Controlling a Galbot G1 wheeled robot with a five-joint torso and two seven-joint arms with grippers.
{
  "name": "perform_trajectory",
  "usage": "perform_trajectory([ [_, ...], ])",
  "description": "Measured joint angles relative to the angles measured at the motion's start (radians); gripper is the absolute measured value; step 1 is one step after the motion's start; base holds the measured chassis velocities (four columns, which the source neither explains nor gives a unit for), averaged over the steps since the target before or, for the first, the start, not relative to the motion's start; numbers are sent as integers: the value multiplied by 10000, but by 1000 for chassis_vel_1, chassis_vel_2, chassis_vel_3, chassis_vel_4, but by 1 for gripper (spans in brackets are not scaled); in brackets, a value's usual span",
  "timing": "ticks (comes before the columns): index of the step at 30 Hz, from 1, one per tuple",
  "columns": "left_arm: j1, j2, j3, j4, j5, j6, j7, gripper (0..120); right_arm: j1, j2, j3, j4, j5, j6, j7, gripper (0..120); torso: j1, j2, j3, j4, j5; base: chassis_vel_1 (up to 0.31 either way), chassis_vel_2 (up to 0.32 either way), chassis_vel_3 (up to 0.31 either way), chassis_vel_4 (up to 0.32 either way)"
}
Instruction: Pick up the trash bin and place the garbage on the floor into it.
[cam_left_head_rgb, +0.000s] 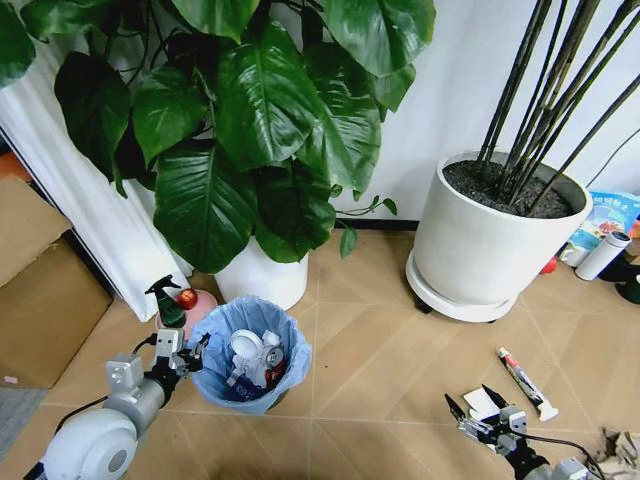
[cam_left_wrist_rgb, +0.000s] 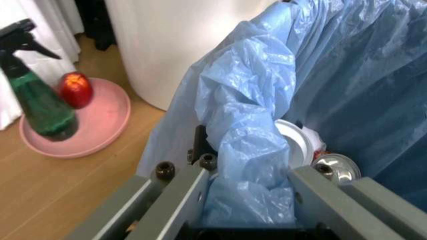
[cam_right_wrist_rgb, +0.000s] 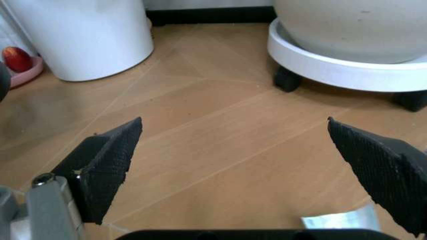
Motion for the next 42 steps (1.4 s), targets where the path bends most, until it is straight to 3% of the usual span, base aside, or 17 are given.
perform_trajectory([
  [42,-110,-82,419,-166,23,32,-28,1,-104,68,-38,-164,-58,257,-335,100,-1,0,0,-1,-1,-88,-86,89,84],
])
